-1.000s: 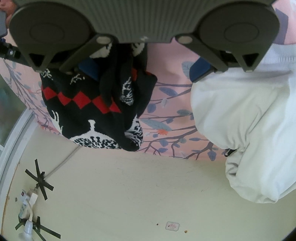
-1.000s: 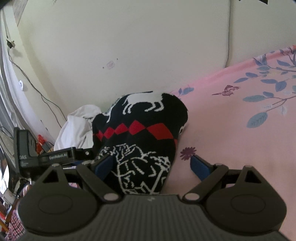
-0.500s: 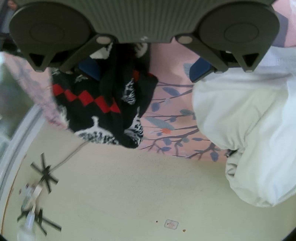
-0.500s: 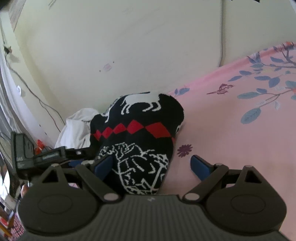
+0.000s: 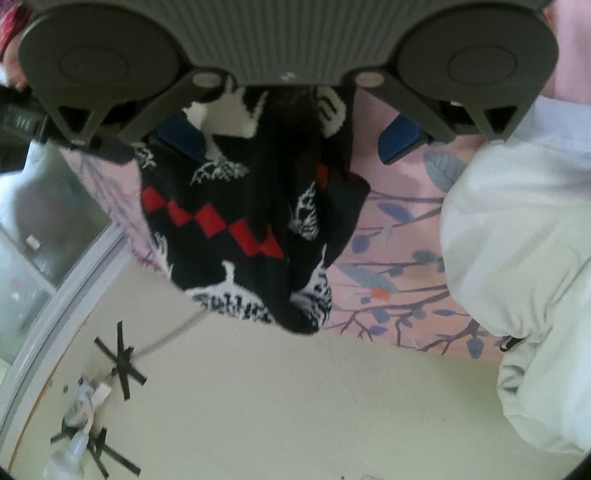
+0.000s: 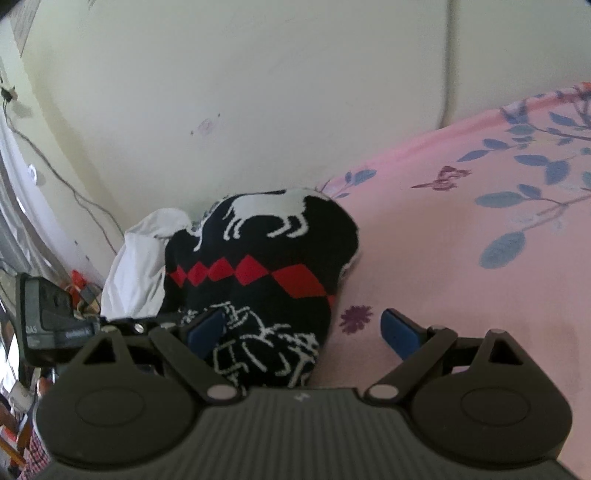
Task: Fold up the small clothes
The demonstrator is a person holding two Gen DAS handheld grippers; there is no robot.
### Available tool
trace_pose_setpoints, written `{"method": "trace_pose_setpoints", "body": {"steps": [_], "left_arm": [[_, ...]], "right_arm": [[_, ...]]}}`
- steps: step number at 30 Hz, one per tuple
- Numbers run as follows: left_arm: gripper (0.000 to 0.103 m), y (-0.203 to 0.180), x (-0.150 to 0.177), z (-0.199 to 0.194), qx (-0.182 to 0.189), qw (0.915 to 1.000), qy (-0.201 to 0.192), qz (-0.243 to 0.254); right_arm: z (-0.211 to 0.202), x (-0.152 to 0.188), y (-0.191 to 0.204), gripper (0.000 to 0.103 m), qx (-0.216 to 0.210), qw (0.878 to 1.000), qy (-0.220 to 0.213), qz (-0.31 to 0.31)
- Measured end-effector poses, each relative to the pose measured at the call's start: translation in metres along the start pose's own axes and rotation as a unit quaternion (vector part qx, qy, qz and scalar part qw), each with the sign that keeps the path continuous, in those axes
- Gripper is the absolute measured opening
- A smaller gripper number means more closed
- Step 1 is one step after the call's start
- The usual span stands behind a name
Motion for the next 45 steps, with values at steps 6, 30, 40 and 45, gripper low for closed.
{"method": "trace_pose_setpoints", "body": {"steps": [6, 30, 40, 45], "left_arm": [[0.103, 0.007, -0.001, 0.002, 0.013, 0.9998, -0.001, -0.012], [0.092, -0.291, -0.087, 0.151, 0.053, 0.9841, 0.012, 0.169], [0.103, -0.304, -0.087, 0.206, -0.03, 0.9855, 0.021, 0.166], [0.103, -0.271, -0.068, 0.155, -0.047, 0.9857, -0.004, 0.162]], "right_arm": [[0.04, -0.004, 0.006, 0.089, -0.035, 0.998, 0.048, 0.001], [-0.107, -0.149, -0.166, 0.046, 0.104, 0.991, -0.08, -0.035], [-0.118, -0.148, -0.234, 0.085, 0.2, 0.973, -0.113, 0.011], [-0.145, -0.125, -0.187, 0.086, 0.228, 0.964, -0.135, -0.03]]}}
Point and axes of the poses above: each gripper's, at about its wrist camera, not at the fingertips, and z roughly the way its jaws point, y to its left, x to its underside, the point moved 9 cm from there along z, roughly the way its jaws point, and after that the axes turned 11 degrees about -x, right-handed, at the moved point
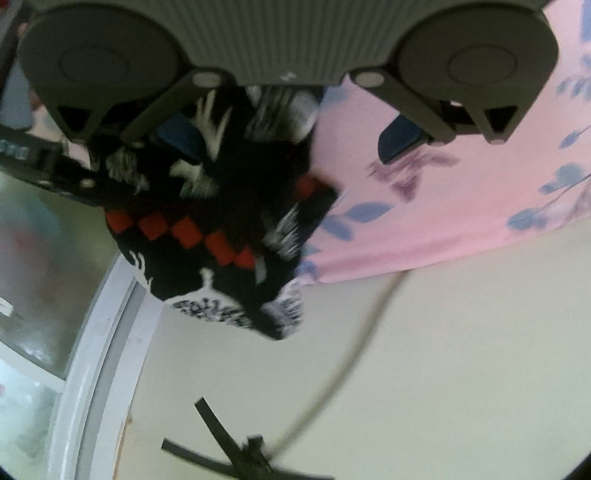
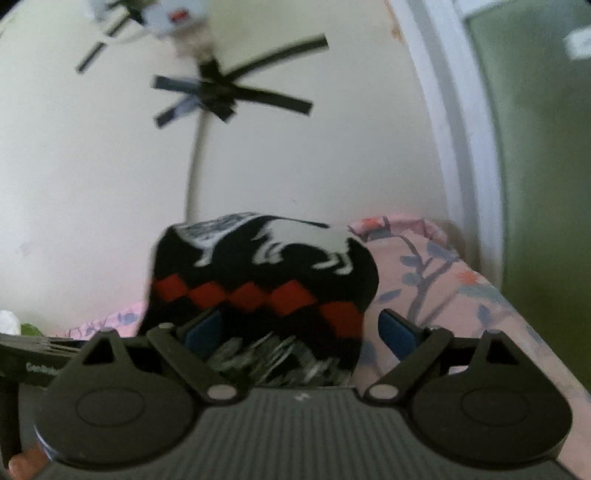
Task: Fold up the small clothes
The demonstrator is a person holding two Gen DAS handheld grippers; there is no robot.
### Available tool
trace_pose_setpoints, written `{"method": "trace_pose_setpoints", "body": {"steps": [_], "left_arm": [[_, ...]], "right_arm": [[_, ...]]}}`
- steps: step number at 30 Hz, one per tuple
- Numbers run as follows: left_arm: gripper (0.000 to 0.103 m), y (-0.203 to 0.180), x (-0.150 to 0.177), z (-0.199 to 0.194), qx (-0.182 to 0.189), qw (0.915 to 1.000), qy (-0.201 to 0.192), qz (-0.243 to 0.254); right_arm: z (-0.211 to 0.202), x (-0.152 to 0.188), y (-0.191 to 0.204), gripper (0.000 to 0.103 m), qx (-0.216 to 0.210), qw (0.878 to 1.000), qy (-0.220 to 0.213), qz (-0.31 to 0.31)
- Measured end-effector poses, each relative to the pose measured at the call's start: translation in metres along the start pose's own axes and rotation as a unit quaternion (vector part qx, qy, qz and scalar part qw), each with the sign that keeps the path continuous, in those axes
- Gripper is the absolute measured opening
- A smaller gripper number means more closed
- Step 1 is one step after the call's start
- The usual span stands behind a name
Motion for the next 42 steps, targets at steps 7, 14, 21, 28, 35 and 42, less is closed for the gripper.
{"method": "trace_pose_setpoints", "body": {"steps": [7, 14, 21, 28, 35, 42], "left_arm": [[0.103, 0.035, 0.071, -0.056, -0.091, 0.9945, -0.025, 0.046], [0.103, 0.061, 0.12, -0.103, -0.127, 0.9914, -0.025, 0.019], [0.103, 0.065, 0.141, -0.121, -0.137, 0.9896, -0.021, 0.037], [0.103, 0.065, 0.151, -0.135, -0.142, 0.9877, -0.037, 0.055], [0.103, 0.067, 0.15, -0.138, -0.14, 0.9883, -0.042, 0.046], [0.103, 0.074, 0.148, -0.141, -0.126, 0.9909, -0.042, 0.021]], "right_arm": [[-0.076, 0.077, 0.062, 0.088, 0.013, 1.0, 0.005, 0.017], [-0.113, 0.123, 0.099, 0.088, 0.055, 0.998, 0.01, 0.032], [-0.125, 0.148, 0.121, 0.088, 0.09, 0.996, 0.015, 0.012], [-0.134, 0.152, 0.12, 0.088, 0.112, 0.993, 0.001, 0.025], [-0.138, 0.152, 0.116, 0.088, 0.122, 0.992, -0.01, 0.036], [-0.137, 0.152, 0.118, 0.09, 0.122, 0.992, -0.007, 0.034]]}}
Point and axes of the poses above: each gripper's, at about its wrist camera, not at the fingertips, and z roughly the way its jaws point, y to its left, x to its underside, the point moved 9 cm from there along z, roughly the way its jaws point, and after that the axes turned 11 degrees about -x, right-handed, at the moved point
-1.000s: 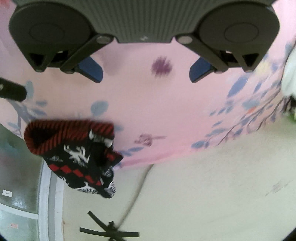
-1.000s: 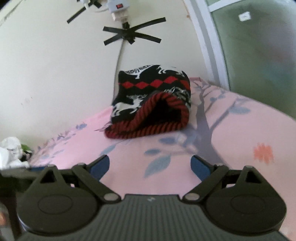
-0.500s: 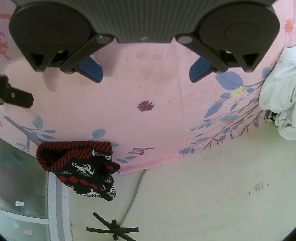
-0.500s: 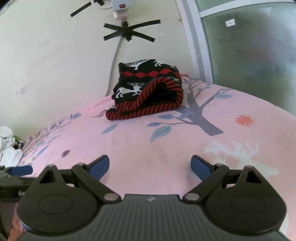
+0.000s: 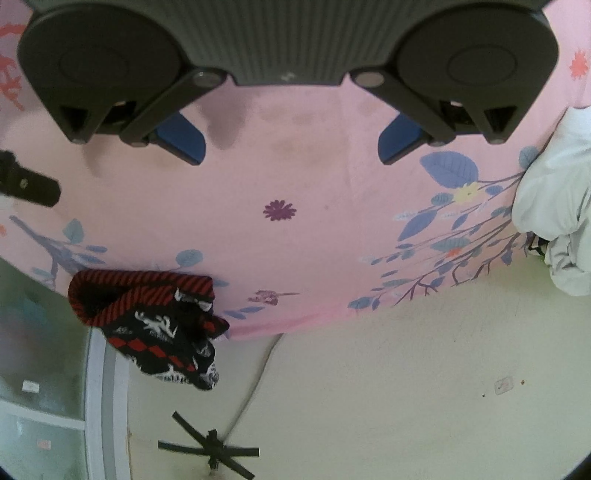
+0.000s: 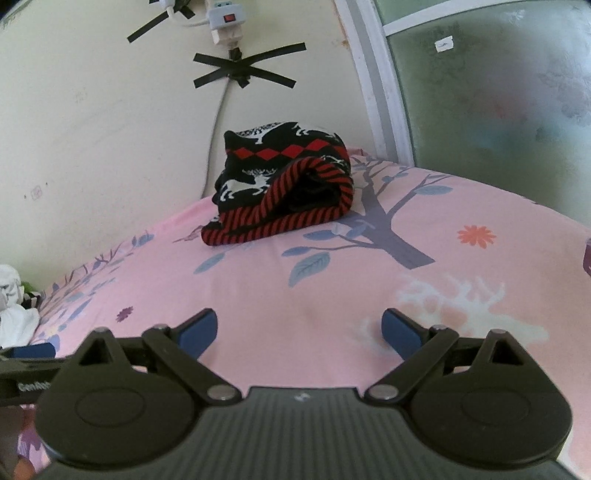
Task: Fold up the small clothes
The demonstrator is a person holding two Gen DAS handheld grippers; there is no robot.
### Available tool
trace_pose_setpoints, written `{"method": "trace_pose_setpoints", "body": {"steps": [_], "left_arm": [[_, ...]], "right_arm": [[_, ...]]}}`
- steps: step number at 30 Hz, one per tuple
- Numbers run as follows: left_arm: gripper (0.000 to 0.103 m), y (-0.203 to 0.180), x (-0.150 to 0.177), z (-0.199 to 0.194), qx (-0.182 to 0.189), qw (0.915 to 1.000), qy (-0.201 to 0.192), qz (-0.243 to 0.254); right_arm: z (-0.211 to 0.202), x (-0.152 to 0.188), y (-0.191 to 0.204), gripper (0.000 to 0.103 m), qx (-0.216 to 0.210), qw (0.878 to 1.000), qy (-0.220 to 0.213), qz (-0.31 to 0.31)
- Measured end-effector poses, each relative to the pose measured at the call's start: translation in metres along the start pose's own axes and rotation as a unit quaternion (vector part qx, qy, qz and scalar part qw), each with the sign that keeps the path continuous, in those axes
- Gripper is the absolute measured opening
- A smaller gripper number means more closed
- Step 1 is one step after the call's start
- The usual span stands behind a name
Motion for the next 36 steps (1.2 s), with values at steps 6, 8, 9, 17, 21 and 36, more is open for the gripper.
{"method": "trace_pose_setpoints", "body": {"steps": [6, 8, 9, 17, 21, 36], "left_arm": [[0.103, 0.008, -0.005, -0.008, 0.021, 0.9992, -0.019, -0.029], [0.103, 0.01, -0.006, -0.008, 0.024, 0.9989, -0.019, -0.035], [0.103, 0.01, -0.006, -0.009, 0.026, 0.9988, -0.02, -0.036], [0.103, 0.0, -0.002, -0.01, 0.037, 0.9992, -0.006, -0.015], [0.103, -0.002, 0.005, -0.005, 0.031, 0.9994, 0.015, -0.006], [0.103, -0.002, 0.007, -0.004, 0.007, 0.9998, 0.01, 0.014]], "right_arm": [[0.0, 0.001, 0.0, 0.091, 0.001, 1.0, 0.003, -0.002], [0.002, 0.002, 0.002, 0.091, 0.006, 1.0, 0.008, -0.01], [0.002, 0.002, 0.003, 0.091, 0.009, 1.0, 0.011, -0.015], [0.0, 0.003, 0.003, 0.091, -0.004, 1.0, 0.01, -0.012], [-0.003, 0.003, 0.003, 0.091, -0.007, 1.0, 0.003, -0.002], [-0.003, 0.003, 0.003, 0.091, -0.009, 1.0, 0.003, -0.001]]}}
Point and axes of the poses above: each gripper's, at about its wrist camera, not at the fingertips, and z roughly the way its jaws point, y to its left, x to its underside, the point moved 9 cm from there along z, roughly the way its jaws point, and after that the axes turned 11 degrees about -x, right-handed, at the moved point
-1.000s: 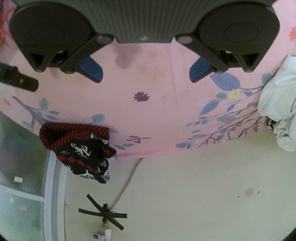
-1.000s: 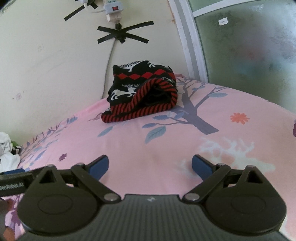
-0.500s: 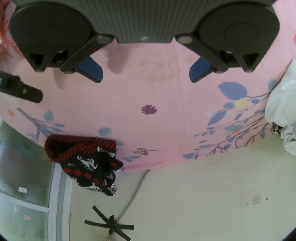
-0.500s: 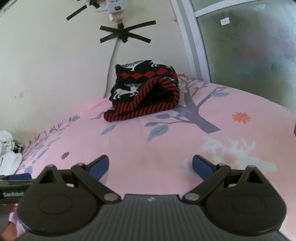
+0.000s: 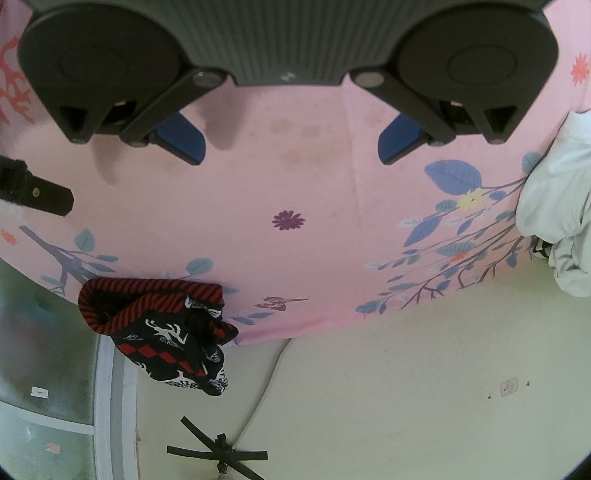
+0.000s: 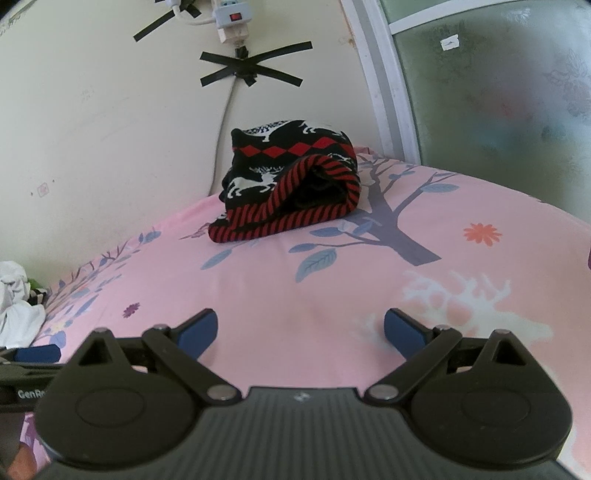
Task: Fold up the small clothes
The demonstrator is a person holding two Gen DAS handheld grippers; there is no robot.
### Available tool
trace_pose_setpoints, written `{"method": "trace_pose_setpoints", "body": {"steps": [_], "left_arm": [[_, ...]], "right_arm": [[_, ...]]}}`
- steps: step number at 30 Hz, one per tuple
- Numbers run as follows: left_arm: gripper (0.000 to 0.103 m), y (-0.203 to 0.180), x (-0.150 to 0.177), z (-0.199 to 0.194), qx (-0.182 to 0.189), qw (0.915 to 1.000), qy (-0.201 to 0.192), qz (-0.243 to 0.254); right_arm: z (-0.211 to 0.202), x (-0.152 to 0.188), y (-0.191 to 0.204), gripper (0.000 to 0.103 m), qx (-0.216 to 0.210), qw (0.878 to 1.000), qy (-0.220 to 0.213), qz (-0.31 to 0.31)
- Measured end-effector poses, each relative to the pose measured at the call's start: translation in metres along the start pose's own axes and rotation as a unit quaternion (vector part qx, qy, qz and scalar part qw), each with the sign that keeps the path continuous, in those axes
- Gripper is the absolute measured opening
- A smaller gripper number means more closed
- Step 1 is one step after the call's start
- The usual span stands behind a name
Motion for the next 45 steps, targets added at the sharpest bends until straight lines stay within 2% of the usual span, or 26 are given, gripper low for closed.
{"method": "trace_pose_setpoints", "body": {"steps": [45], "left_arm": [[0.103, -0.0038, 0.0001, -0.0035, 0.001, 0.9998, -0.013, 0.018]], "right_arm": [[0.0008, -0.0001, 0.0003, 0.091, 0.002, 1.0, 0.003, -0.005]]}}
Point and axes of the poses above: each gripper's, at about its wrist camera, not at the fingertips, and z roughly the way its jaws point, y to its left, x to its underside, the point moved 9 cm from there along z, roughly the way its jaws point, and after that the axes turned 11 degrees about -x, right-handed, at the moved point
